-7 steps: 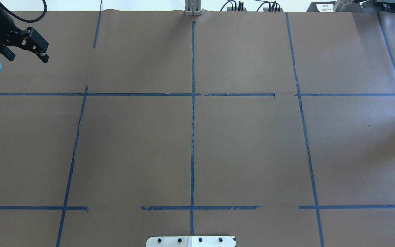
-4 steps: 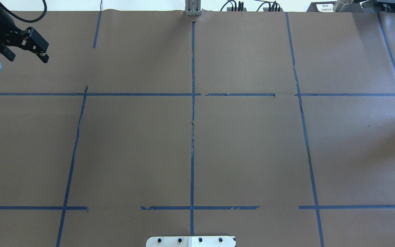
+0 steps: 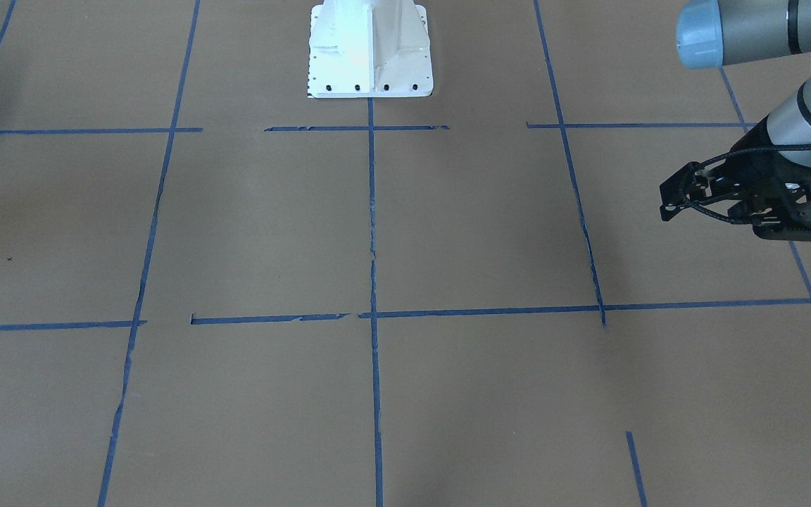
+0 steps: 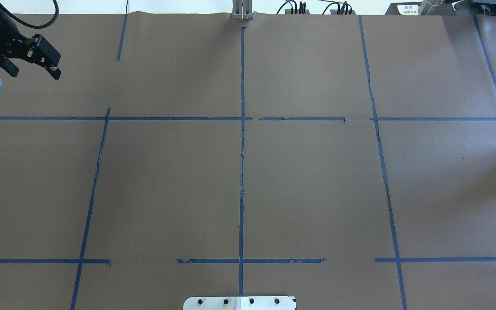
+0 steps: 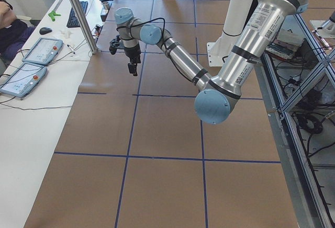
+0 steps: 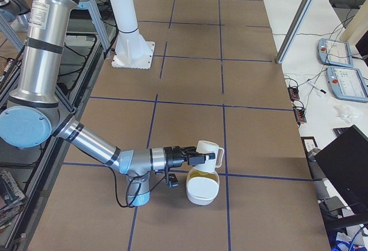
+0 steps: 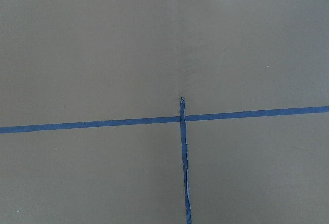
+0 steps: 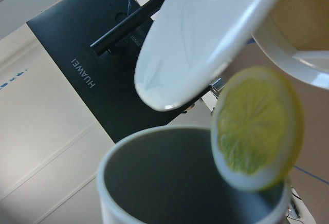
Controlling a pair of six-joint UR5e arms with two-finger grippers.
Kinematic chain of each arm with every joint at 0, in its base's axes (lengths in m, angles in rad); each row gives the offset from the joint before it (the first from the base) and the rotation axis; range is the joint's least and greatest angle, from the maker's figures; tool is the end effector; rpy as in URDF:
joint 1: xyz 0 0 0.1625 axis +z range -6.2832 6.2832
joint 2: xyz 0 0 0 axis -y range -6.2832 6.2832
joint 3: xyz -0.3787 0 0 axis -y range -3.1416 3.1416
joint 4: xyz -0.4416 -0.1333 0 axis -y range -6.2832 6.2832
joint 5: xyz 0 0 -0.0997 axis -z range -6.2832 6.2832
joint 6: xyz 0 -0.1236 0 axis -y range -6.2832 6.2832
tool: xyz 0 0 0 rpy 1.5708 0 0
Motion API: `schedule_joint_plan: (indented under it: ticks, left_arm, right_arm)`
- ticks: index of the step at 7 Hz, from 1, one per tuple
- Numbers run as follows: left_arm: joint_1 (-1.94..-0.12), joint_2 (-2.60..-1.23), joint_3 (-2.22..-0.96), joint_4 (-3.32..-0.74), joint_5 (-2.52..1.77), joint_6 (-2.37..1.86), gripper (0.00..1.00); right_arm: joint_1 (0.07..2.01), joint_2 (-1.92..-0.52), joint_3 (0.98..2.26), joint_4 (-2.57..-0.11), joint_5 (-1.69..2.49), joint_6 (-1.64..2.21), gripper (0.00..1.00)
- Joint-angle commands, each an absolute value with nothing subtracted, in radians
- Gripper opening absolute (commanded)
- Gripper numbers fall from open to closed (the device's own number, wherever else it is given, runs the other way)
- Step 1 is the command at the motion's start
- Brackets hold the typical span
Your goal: Left arm hands cup to right arm to dump lemon
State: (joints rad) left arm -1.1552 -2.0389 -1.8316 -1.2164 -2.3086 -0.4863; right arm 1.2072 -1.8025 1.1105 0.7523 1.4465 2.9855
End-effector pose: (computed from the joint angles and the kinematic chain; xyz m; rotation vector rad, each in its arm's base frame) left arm 0.2071 -0.5934 0.2550 0.0039 0.8113 0.0713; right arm 0.0075 -0.3982 0.7059 -0.0955 -2.1104 1.9525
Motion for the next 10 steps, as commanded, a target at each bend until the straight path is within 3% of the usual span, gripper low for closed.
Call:
schedule_joint_plan:
  ticks: [1, 4, 10]
  left_arm:
    - [-1.157, -2.039, -1.832, -1.216, -2.309, -0.486, 1.00]
    - [-1.155, -2.037, -1.832, -1.216, -2.309, -0.486, 1.00]
    - [-1.157, -2.034, -1.832, -1.216, -2.309, -0.486, 1.00]
  right_arm:
    - [1.207, -1.802, 1.111, 0.753, 1.447, 2.990, 0.09]
    - [1.207, -1.804, 1.124, 0.753, 1.465, 2.955, 0.08]
    - [1.209, -1.836, 1.143, 0.683, 1.647, 1.969, 0.04]
